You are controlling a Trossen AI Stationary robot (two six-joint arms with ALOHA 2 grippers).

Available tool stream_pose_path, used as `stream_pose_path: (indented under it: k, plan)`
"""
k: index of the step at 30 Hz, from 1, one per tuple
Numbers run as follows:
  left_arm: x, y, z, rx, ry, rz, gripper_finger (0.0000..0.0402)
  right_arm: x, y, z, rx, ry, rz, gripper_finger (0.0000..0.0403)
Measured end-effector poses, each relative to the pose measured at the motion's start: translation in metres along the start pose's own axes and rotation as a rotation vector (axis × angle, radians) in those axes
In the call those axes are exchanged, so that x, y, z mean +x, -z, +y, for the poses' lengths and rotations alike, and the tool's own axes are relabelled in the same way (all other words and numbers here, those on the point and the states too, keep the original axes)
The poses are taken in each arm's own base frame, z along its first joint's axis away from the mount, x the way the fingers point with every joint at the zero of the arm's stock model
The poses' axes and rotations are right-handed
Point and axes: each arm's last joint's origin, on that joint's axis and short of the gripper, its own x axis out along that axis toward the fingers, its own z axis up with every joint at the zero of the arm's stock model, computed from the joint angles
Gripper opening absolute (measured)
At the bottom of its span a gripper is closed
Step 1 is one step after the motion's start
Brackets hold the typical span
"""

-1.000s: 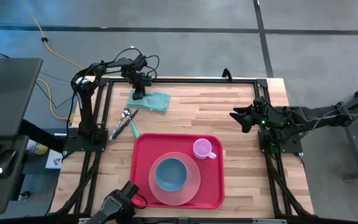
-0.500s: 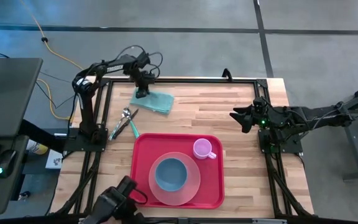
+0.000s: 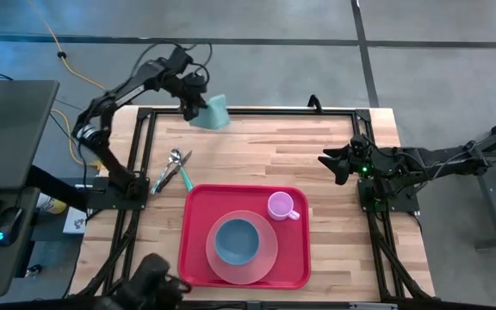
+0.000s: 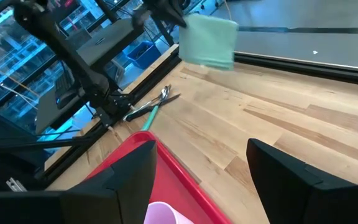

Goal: Set up tray
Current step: Put the light blue table napkin on the red serving tray to the left side of the pink plate

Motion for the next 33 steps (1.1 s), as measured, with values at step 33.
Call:
stream_pose_path:
  k: [33]
  plan:
    - [-0.149, -0.002, -0.184, -0.259, -0.542, -0.197, 0.0018, 0.000, 0.001, 0.001, -0.053, -0.032, 0.031, 0.0232]
